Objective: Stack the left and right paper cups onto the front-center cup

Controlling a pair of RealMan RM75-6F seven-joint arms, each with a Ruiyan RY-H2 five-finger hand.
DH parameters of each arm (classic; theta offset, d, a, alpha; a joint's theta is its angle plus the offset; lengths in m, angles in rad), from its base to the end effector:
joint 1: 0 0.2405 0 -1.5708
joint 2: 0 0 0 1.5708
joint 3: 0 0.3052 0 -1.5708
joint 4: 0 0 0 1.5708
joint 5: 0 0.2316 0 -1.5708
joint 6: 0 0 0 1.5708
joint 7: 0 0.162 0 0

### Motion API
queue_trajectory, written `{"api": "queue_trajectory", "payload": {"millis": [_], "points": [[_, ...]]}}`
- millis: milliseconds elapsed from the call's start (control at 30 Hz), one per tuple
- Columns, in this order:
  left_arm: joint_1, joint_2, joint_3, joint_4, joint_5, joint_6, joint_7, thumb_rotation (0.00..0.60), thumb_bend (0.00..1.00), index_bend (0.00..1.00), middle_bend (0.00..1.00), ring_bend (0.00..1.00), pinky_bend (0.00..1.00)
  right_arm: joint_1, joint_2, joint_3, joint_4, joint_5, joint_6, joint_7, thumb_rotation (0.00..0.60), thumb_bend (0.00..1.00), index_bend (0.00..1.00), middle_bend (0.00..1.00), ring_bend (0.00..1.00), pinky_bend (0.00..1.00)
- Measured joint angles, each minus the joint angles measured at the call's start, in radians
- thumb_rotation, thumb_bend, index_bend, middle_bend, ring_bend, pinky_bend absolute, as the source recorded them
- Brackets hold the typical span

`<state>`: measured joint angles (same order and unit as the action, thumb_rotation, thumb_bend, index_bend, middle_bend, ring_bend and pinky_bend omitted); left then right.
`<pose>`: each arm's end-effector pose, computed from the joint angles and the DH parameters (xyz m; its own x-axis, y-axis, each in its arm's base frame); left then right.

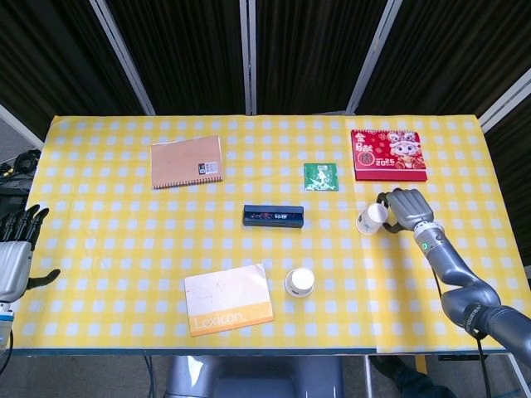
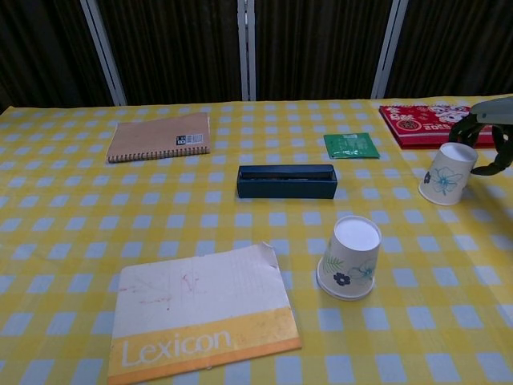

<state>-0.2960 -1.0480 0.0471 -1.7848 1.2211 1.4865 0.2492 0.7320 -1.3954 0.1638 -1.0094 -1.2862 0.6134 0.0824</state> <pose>-0.3372 0.2488 0.1701 0.5227 0.0575 0.8506 0.8482 0.0655 -0.5257 -0.3264 -0.4765 0.0600 0.5618 -0.3596 0.7450 -0.8255 -0.1842 0.5336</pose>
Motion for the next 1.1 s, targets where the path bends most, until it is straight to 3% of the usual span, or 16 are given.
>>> {"api": "queue_trajectory", "payload": {"millis": [267,467,667,833,1100], "points": [[0.010,0.003,-0.016,0.001,0.007,-0.023,-0.005,0.600,0.00,0.00,0.00,0.00,0.00,-0.005,0.002,0.001,-0.005,-0.024,0.042,0.057,0.600,0.30,0.44,0.44,0.33,0.50],[0.016,0.007,-0.023,-0.002,0.020,-0.040,-0.013,0.600,0.00,0.00,0.00,0.00,0.00,-0.012,0.056,0.011,-0.083,-0.031,0.072,0.079,0.600,0.31,0.44,0.44,0.33,0.50],[0.022,0.014,-0.029,-0.007,0.041,-0.054,-0.026,0.600,0.00,0.00,0.00,0.00,0.00,-0.028,0.172,0.022,-0.272,-0.046,0.115,0.084,0.600,0.32,0.44,0.44,0.33,0.50],[0.029,0.021,-0.032,-0.013,0.064,-0.061,-0.041,0.600,0.00,0.00,0.00,0.00,0.00,-0.045,0.296,0.024,-0.497,-0.070,0.152,0.055,0.600,0.32,0.42,0.44,0.33,0.50],[0.047,0.039,-0.031,-0.023,0.115,-0.053,-0.078,0.600,0.00,0.00,0.00,0.00,0.00,-0.080,0.423,-0.006,-0.787,-0.145,0.227,-0.104,0.600,0.32,0.42,0.44,0.33,0.50]]}}
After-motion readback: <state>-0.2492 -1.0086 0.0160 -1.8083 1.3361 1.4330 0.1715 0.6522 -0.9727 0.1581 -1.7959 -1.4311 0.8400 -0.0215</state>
